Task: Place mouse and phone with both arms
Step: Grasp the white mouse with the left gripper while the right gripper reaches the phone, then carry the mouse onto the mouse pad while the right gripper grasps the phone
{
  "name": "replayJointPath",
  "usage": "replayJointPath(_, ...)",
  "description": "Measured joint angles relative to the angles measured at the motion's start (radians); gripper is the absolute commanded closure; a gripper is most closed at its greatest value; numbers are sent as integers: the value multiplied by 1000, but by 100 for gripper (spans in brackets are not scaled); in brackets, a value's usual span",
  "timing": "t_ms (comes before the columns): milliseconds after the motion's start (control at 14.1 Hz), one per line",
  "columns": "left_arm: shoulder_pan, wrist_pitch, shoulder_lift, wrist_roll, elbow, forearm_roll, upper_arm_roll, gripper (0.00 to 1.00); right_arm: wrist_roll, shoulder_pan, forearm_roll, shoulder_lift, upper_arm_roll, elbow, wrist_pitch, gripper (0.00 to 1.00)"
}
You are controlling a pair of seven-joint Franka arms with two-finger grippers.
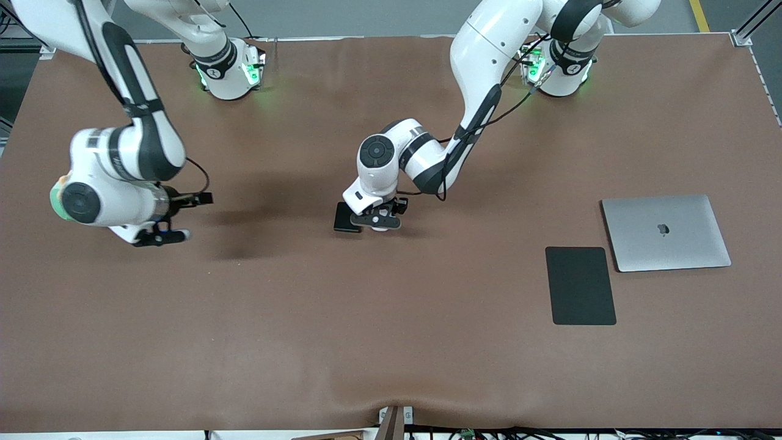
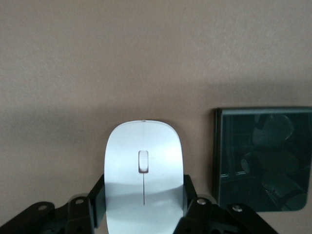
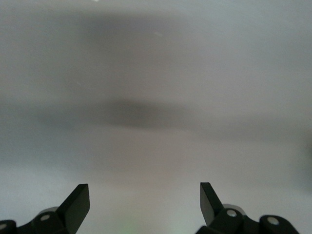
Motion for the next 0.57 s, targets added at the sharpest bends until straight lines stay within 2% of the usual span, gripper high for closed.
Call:
replayJointPath(284, 77, -20, -40, -2, 22, 0, 22, 100, 98, 26, 180, 59, 93, 5, 121, 0)
replayJointPath(426, 159, -77, -91, 4, 25, 0, 26, 100, 168, 68, 221, 74, 107, 12, 157, 0)
replayJointPath(568, 258, -122, -137, 44, 25, 0, 27, 100, 252, 125, 226, 91, 112, 23, 194, 0)
